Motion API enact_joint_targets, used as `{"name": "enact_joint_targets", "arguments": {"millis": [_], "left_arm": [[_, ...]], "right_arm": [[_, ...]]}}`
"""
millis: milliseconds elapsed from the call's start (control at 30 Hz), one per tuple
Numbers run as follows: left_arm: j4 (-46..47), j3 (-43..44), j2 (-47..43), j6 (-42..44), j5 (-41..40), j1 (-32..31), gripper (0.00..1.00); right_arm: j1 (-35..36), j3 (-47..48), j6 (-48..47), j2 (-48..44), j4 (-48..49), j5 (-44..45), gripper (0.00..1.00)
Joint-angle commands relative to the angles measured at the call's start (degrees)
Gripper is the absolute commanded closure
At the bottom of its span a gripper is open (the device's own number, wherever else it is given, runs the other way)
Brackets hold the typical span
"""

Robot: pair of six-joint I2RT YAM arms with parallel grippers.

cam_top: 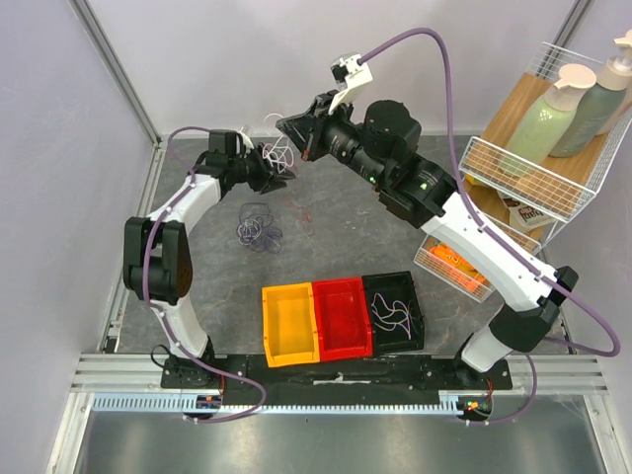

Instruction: Untangle the cables

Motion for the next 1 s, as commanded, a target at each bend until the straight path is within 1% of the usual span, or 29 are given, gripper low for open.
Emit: {"name": "enact_joint_targets", "arguments": {"millis": [0, 33, 67, 100, 167, 300, 333, 367, 400, 433, 500, 533, 567, 667, 767, 833, 867, 900, 967], "left_arm": [[-2.6, 2.2, 2.7, 2.0, -6.5, -0.5, 0.66], [-3.0, 2.1, 2.3, 2.5, -8.7, -0.5, 0.78], [-3.8, 2.2, 2.1, 2.9, -10.0, -0.3, 0.88], [-4.6, 2.3, 1.9, 3.3, -11.1, -0.1, 0.94], [-5.7, 1.7, 0.3, 4.2, -13.8, 0.0, 0.98], [-8.1, -1.8, -3.9, 5.6, -18.6, 0.3, 0.98], [-8.8, -2.6, -4.6, 5.9, -16.2, 1.1, 0.98], [-8.5, -3.8, -5.6, 6.0, -11.1, 1.7, 0.98], [-6.7, -6.1, -7.3, 5.7, -6.5, 2.4, 0.95], [-5.2, -8.3, -9.2, 5.0, -3.4, 2.6, 0.83], [0.9, -14.2, -14.8, 4.2, 2.0, 2.5, 0.57], [3.9, -16.5, -17.8, 3.8, 3.9, 2.3, 0.41], [5.3, -18.4, -20.5, 3.6, 5.0, 2.2, 0.30], [7.9, -22.8, -27.2, 3.9, 5.9, 1.9, 0.28], [15.3, -28.7, -34.3, 4.2, 5.9, 0.2, 0.28], [18.9, -31.8, -37.8, 4.8, 4.2, -1.1, 0.28], [20.0, -33.1, -40.0, 6.1, 2.2, -2.5, 0.28], [20.8, -34.8, -42.2, 7.5, -1.6, -3.9, 0.28], [22.5, -38.6, -46.5, 10.3, -11.4, -7.8, 0.28]], "right_arm": [[-0.3, -0.4, 0.7, -5.1, 2.2, -2.4, 1.00], [-0.3, -0.5, 0.4, -5.8, 1.9, -2.4, 1.00], [-0.3, -0.5, 0.0, -6.5, 1.8, -2.3, 1.00], [-0.3, -0.6, -0.1, -7.2, 1.7, -2.1, 1.00], [-0.3, -0.7, -0.8, -8.8, 1.6, -2.1, 1.00], [-0.3, -0.8, -1.5, -11.8, 0.7, -1.5, 1.00], [-0.3, -0.8, -1.9, -12.3, 0.9, -1.5, 1.00], [-0.3, -0.8, -2.2, -12.6, 0.8, -1.3, 1.00], [-0.2, -0.8, -2.5, -12.7, 0.8, -0.9, 1.00], [-0.3, -0.9, -2.8, -12.6, 0.8, -0.4, 1.00], [-0.3, -0.6, -3.1, -11.9, 0.5, 0.1, 1.00], [-0.3, -0.6, -3.2, -11.7, 0.7, 0.4, 1.00], [-0.3, -0.5, -3.4, -11.1, 0.7, 0.7, 1.00], [-0.3, -0.2, -3.2, -9.8, 0.9, 1.1, 1.00], [-0.3, -0.2, -2.8, -9.0, 1.5, 0.6, 1.00], [-0.3, -0.2, -2.6, -8.9, 1.8, 0.4, 1.00], [-0.3, -0.1, -2.5, -8.8, 1.9, 0.4, 1.00], [-0.3, 0.1, -2.5, -8.8, 1.9, 0.4, 1.00], [-0.3, 0.5, -2.5, -8.7, 1.8, 0.4, 1.00]]}}
